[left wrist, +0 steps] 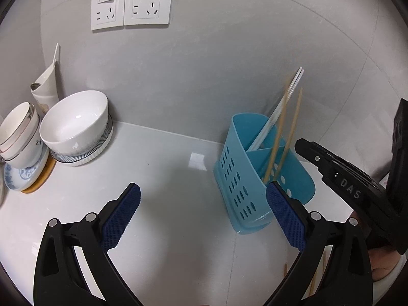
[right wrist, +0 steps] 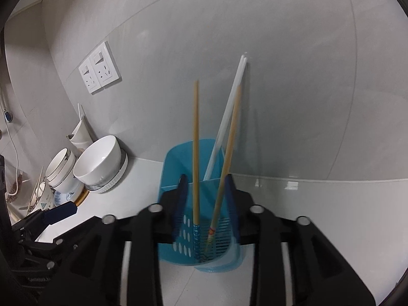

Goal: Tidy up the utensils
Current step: 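Lower the blue-tipped chopstick into the blue holder and open the right tool, then move both tools back over the remaining chopsticks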

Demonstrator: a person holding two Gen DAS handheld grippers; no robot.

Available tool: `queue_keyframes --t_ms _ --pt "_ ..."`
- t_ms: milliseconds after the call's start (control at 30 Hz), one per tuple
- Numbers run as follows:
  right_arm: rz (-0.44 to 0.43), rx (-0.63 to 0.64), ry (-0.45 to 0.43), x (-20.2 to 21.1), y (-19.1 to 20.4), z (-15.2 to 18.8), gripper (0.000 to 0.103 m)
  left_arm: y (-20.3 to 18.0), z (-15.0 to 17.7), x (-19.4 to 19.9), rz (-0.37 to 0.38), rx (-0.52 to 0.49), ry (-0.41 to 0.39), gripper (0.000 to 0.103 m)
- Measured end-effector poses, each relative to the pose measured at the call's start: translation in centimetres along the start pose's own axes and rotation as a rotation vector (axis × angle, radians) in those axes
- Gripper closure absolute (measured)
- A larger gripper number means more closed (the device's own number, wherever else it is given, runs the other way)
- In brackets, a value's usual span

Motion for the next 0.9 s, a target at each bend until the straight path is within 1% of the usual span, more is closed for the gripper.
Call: queue_keyframes --t_ms 33,67,100,133,200,267,300,500,667,767,900 --pt "0.006 0.002 0.0 0.4 -0.1 0.0 0.065 -0.1 -0.1 0.2 0.002 -0.001 -0.003 0.006" --pt "0.013 0.007 0.006 0.6 -0.2 -0.1 0.057 -0.2 -0.1 0.3 0.003 -0.001 -0.004 0.006" --pt "0.018 0.008 0.013 1.0 -0.3 -0.1 0.052 -0.3 -0.2 0.5 0.004 -0.001 -0.006 0.006" --pt "0.015 0.008 0.015 1.4 -0.5 0.0 0.049 -0.4 -0.2 0.7 0.005 -0.001 -0.008 0.006" --pt "0.029 0.01 0.021 2.3 -0.8 0.1 0.031 -0.7 -0.3 1.2 0.012 -0.004 -0.016 0.006" --pt "0.034 0.0 0.021 3.2 -1.3 0.2 0.025 -1.0 -0.3 1.5 0.01 -0.008 -0.008 0.006" --pt "0.042 -0.005 0.026 3.7 -1.6 0.4 0.02 -1.1 -0.2 1.5 0.017 -0.009 -0.003 0.006" --pt "0.098 -0.029 0.072 5.7 -3.4 1.2 0.009 -2.5 0.5 2.4 0.028 -0.033 -0.003 0.006" --pt "0.141 -0.04 0.081 7.6 -4.8 2.1 0.008 -3.8 1.4 3.0 0.036 -0.054 0.028 0.006" --pt "0.165 -0.041 0.114 9.0 -5.8 3.2 0.008 -4.7 2.3 3.4 0.05 -0.081 0.058 0.006" --pt "0.194 -0.042 0.127 10.9 -6.8 4.9 0.008 -5.8 3.6 4.0 0.06 -0.098 0.093 0.006"
Point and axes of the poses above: each gripper's, at about its wrist camera, not at the fingertips, and x roughly against the way its jaws point, y to its left, z to its underside, the point moved 1 cm from there along -x, roughly the way its jaws point, and after that the axes turned 3 degrees about y, right-handed, at the moved point
